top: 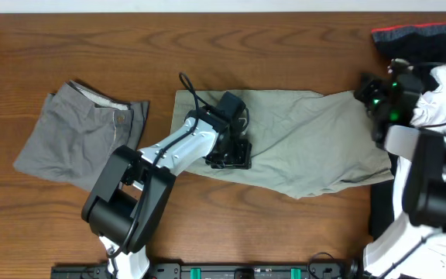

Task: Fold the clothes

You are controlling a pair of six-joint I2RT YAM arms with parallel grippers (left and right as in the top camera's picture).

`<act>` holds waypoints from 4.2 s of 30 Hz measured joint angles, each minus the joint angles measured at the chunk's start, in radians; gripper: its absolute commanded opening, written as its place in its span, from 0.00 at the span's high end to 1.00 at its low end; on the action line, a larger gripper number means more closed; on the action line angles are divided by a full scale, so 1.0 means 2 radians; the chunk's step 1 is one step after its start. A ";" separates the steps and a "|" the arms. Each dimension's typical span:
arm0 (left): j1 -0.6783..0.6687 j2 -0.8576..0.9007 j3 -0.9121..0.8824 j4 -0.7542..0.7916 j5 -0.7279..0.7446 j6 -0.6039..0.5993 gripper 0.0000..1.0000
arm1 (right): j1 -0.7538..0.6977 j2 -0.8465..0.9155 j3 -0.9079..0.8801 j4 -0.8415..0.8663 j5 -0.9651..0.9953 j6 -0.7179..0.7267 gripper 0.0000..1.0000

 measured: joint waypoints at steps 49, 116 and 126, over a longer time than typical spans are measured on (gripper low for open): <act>0.124 -0.004 0.016 0.066 -0.175 0.107 0.38 | 0.197 -0.060 0.023 -0.601 0.020 -0.093 0.80; 0.275 0.074 0.023 0.016 0.202 0.191 0.64 | 0.269 -0.125 -0.005 -0.520 0.030 -0.127 0.68; 0.275 0.085 0.022 -0.019 0.198 0.194 0.94 | 0.269 -0.125 -0.005 -0.521 0.031 -0.127 0.69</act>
